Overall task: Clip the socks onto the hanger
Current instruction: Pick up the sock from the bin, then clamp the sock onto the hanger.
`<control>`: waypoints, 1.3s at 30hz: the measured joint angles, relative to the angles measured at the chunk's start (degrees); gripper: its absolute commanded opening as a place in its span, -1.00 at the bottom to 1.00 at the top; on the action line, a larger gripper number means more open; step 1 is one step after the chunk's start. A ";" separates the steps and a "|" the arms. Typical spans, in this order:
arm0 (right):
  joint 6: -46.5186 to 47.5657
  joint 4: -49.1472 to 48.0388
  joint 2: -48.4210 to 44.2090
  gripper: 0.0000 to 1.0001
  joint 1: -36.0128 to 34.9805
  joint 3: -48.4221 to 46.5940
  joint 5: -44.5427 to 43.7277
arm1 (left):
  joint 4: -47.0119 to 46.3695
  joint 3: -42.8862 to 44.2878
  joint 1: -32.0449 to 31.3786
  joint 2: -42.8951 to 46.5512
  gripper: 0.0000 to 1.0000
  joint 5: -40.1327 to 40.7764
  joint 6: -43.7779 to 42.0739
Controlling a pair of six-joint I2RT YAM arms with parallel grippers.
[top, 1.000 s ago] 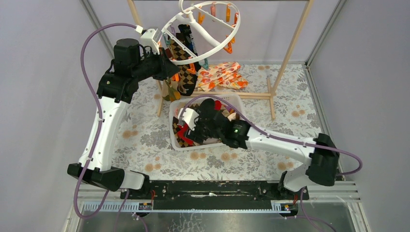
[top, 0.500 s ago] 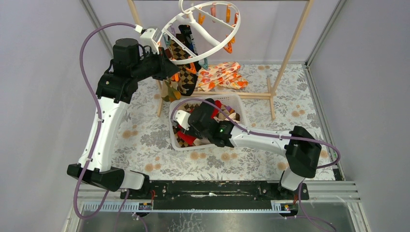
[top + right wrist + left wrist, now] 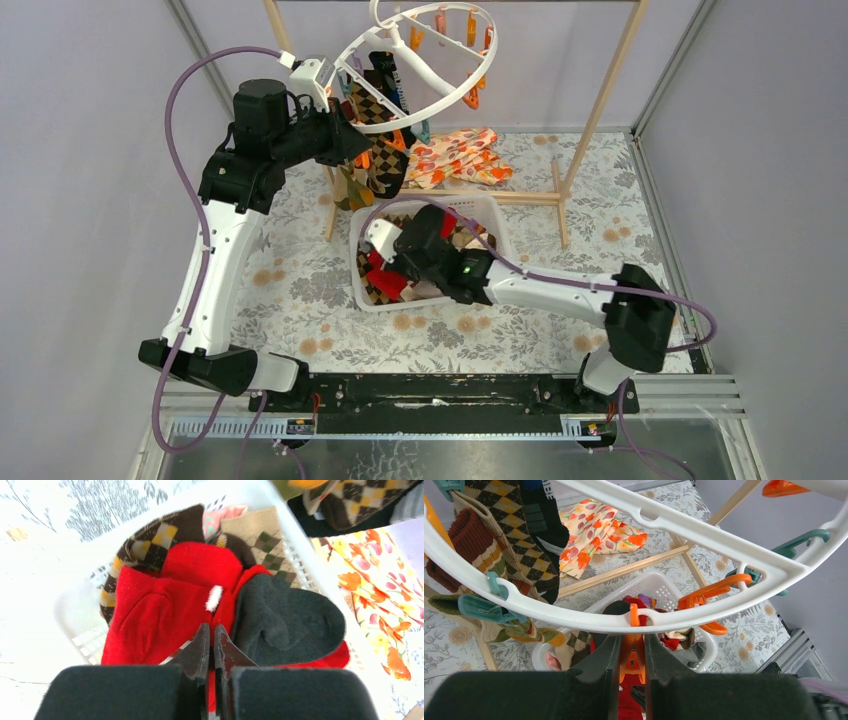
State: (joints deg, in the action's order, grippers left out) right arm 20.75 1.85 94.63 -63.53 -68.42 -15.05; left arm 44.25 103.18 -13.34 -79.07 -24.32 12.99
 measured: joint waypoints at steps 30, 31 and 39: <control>-61.35 -41.75 -14.51 -1.00 21.29 14.75 42.32 | 0.02 0.50 0.00 0.00 -1.00 -4.37 0.09; -63.56 -44.89 -12.94 -1.00 21.57 14.75 43.41 | 0.02 0.50 0.02 0.00 -1.00 -4.85 0.09; -78.40 -65.07 -4.13 -1.00 24.76 14.27 49.11 | 0.04 0.48 0.22 0.00 -1.00 -9.22 0.13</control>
State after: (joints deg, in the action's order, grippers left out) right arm -57.65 -63.22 90.50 -38.76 -54.15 34.06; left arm 44.29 103.66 -13.13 -79.07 -33.54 13.13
